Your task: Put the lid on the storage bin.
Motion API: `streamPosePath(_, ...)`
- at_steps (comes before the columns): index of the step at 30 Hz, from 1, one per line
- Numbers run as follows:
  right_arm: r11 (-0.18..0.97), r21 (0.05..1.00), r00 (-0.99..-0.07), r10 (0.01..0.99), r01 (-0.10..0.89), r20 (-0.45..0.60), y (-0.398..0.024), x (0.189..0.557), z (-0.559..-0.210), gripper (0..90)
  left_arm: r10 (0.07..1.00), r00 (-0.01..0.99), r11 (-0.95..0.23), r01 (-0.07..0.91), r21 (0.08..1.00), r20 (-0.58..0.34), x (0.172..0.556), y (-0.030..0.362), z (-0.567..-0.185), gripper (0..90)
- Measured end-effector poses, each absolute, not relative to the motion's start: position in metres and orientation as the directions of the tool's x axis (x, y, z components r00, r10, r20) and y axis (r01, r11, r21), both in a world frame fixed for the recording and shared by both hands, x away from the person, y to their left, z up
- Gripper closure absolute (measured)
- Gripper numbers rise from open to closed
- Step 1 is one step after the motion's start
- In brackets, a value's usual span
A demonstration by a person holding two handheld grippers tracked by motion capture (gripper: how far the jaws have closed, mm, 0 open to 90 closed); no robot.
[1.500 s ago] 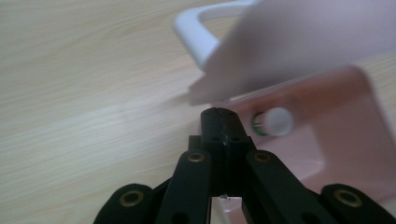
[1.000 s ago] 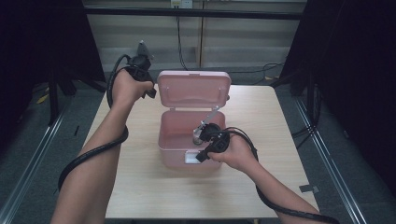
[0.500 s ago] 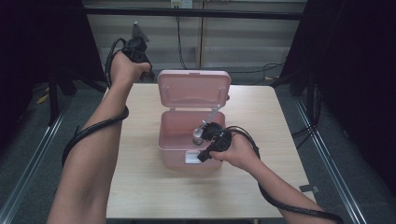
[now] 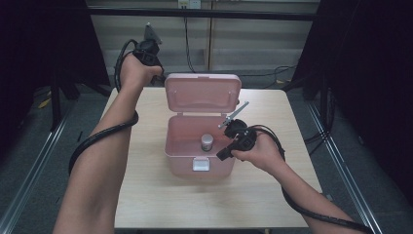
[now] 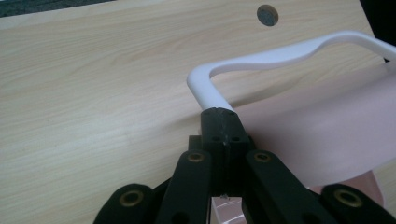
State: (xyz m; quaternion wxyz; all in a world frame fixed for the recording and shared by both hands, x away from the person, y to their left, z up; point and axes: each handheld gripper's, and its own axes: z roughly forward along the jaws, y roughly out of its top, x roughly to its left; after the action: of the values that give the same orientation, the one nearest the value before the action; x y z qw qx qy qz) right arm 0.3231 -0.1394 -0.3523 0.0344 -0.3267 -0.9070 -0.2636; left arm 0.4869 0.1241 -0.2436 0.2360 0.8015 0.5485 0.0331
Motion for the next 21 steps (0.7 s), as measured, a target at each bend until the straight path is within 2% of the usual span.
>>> streamPosePath(7, 0.634, 0.459, -0.773, 0.590, 0.623, 0.235, -0.145, 0.327, -0.355, 90.0, 0.898, 0.382, -0.261, 0.863, 0.433, -0.220, 0.489, 0.126, -0.238, 90.0)
streamPosePath(13, 0.643, 0.460, -0.782, 0.576, 0.613, 0.236, -0.140, 0.329, -0.355, 90.0, 0.901, 0.406, -0.296, 0.832, 0.469, -0.151, 0.491, 0.114, -0.222, 90.0)
streamPosePath(21, 0.631, 0.461, -0.774, 0.580, 0.624, 0.253, -0.142, 0.328, -0.356, 90.0, 0.888, 0.405, -0.279, 0.851, 0.446, -0.218, 0.486, 0.119, -0.231, 90.0)
